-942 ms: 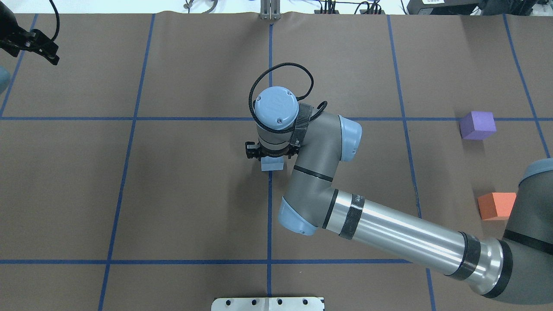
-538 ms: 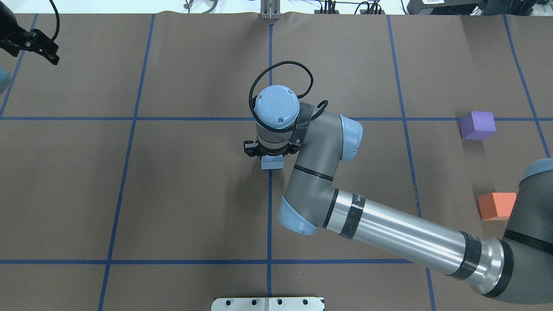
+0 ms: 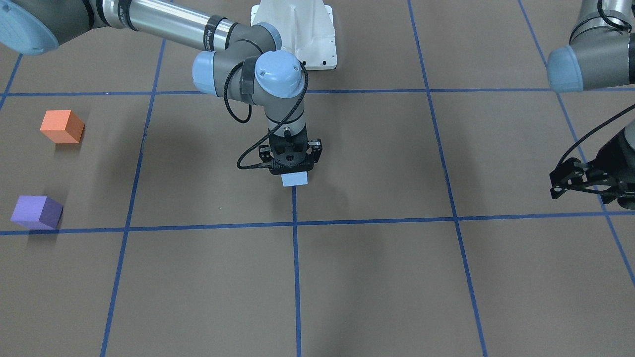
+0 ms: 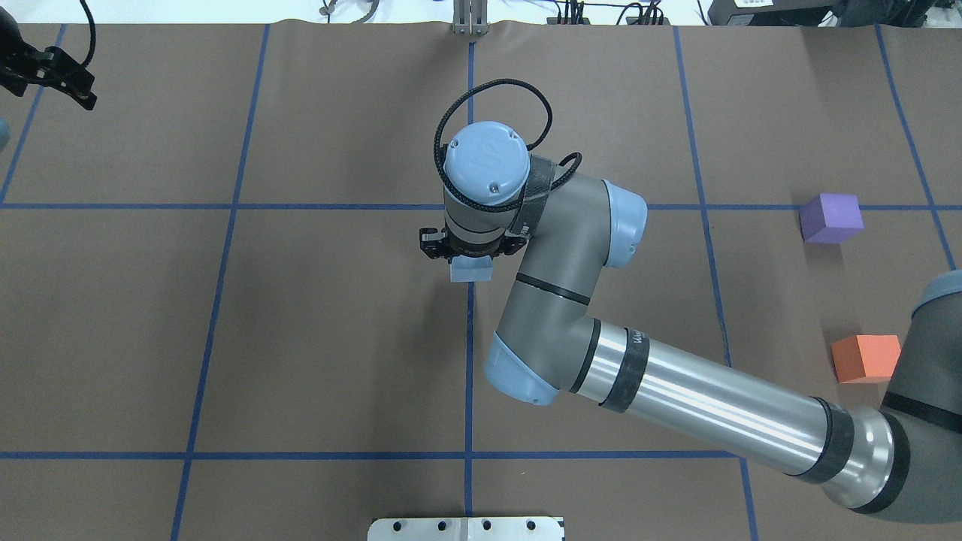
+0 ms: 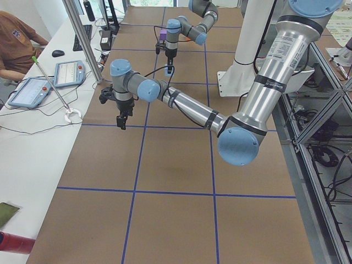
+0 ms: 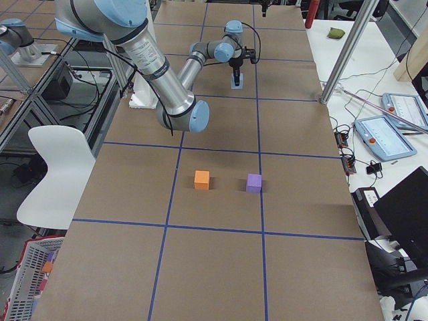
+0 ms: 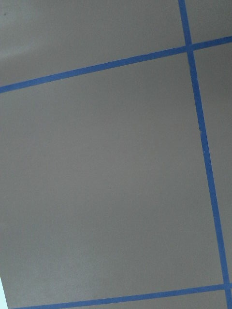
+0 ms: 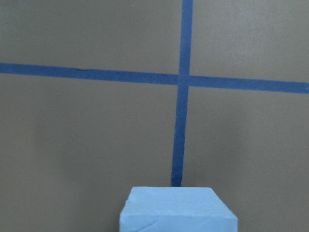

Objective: Place blue block between orange and purple blocks
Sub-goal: 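Lift the light blue cube with the right gripper toward the purple cube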

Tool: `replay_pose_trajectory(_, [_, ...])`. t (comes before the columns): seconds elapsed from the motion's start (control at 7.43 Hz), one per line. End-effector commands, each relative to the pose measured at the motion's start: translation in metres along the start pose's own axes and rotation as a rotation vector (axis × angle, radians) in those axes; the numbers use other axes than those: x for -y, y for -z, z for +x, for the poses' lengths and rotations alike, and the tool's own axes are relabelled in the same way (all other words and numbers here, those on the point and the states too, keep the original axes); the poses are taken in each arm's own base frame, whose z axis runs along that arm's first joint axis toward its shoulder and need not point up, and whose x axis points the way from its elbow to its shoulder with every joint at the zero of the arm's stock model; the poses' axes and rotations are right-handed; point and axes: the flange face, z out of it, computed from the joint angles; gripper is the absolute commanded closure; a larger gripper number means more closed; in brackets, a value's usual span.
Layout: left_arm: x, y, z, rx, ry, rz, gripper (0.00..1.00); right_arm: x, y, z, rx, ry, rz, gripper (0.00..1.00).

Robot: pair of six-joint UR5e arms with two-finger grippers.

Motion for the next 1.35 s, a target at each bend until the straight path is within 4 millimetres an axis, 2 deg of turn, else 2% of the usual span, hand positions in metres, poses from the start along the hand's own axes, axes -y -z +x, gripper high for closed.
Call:
replay_pose_trajectory(0.0, [-0.029,0.011,-0.087,0.041,-0.096,0.002,0.00,-0.011,0.075,0.056,0.002,-0.017,0.035,1.00])
replay_pose_trajectory(0.13, [-0.041,0.021,-0.143,0.062,-0.102,0.000,0.00,-0.008,0.072,0.095,-0.022,-0.028,0.042,1.00])
replay_pose_trajectory(0.27, [-0.075,0.025,-0.198,0.047,-0.049,-0.011,0.00,0.007,0.072,0.133,-0.044,0.014,0.039,1.00])
replay_pose_trajectory(0.4, [-0.099,0.008,-0.211,0.001,-0.035,-0.036,0.00,0.022,0.081,0.176,-0.060,0.038,0.036,1.00])
replay_pose_trajectory(0.54, [-0.119,0.000,-0.220,-0.002,-0.013,-0.055,0.00,0.046,0.094,0.221,-0.061,0.049,0.020,1.00])
replay_pose_trajectory(0.67, [-0.124,-0.009,-0.225,0.009,-0.021,-0.048,0.00,0.063,0.100,0.279,-0.084,0.084,0.003,1.00])
replay_pose_trajectory(0.81, [-0.144,-0.014,-0.230,0.001,-0.020,-0.048,0.00,0.072,0.103,0.331,-0.115,0.133,-0.012,1.00])
replay_pose_trajectory(0.94, [-0.161,-0.023,-0.235,0.005,-0.008,-0.066,0.00,0.076,0.103,0.375,-0.140,0.156,-0.032,1.00])
replay_pose_trajectory(1.08, [-0.164,-0.023,-0.236,0.000,0.002,-0.069,0.00,0.085,0.098,0.403,-0.136,0.134,-0.065,1.00])
replay_pose_trajectory(1.21, [-0.165,-0.019,-0.233,0.002,-0.003,-0.062,0.00,0.084,0.085,0.441,-0.135,0.154,-0.087,1.00])
